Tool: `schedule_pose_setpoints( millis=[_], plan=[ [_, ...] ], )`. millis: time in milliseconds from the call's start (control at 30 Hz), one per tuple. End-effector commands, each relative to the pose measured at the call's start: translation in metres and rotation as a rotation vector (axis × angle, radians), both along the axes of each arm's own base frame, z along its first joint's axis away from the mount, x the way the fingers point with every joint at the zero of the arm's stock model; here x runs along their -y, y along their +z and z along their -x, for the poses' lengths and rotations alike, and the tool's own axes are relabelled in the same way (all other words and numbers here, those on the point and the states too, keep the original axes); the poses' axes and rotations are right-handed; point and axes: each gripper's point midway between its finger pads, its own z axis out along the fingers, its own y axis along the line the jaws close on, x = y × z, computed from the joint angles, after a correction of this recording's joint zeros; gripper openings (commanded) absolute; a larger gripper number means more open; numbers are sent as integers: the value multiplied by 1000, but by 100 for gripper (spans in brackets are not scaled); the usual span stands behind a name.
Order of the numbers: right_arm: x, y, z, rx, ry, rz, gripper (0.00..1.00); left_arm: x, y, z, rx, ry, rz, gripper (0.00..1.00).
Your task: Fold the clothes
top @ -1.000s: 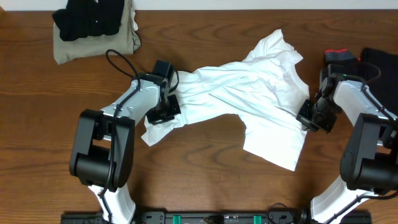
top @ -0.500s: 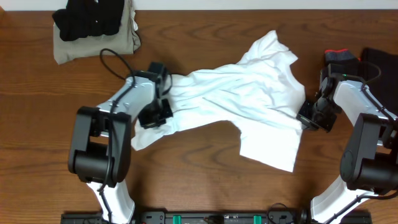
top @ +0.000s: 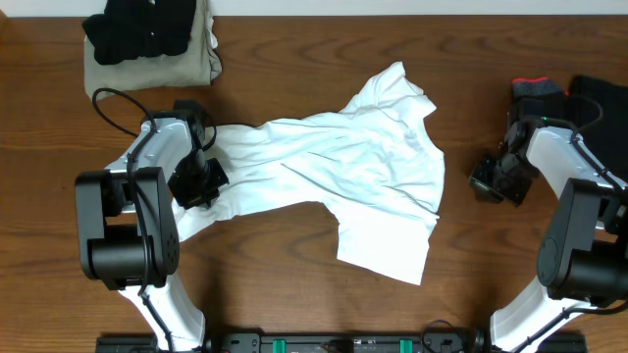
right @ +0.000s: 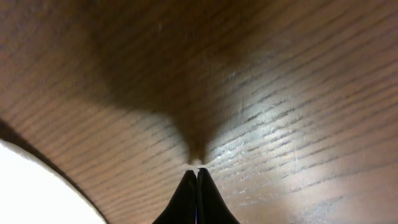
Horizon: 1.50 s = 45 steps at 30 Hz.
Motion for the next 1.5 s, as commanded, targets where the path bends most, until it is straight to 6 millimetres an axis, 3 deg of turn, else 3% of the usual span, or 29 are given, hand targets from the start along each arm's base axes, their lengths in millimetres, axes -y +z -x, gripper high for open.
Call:
schedule_pose_setpoints(
  millis=[0, 167, 267, 367, 700, 933, 1267, 1467],
  plan=[
    [-3, 10, -9, 24, 0, -30, 1, -12, -18, 18, -83, -26, -48, 6],
    [-18, 48, -21, 112, 60, -76, 1, -12, -18, 18, -82, -25, -48, 6],
    [-48, 74, -22, 190, 166, -160, 1, -12, -19, 17, -78, -25, -48, 6],
    [-70, 81, -10, 168, 261, -172, 1, -12, -19, 17, -78, -25, -48, 6],
    [-131, 43, 16, 111, 336, -171, 1, -12, -19, 17, -77, -24, -45, 6],
    [-146, 23, 36, 73, 326, -173, 1, -11, -19, 17, -76, -24, -45, 6],
    [-178, -4, 83, -14, 362, -291, 1, -12, -19, 16, -74, -23, -45, 6],
    [-174, -12, 91, -32, 347, -263, 1, -12, -19, 16, -75, -24, -45, 6]
  ],
)
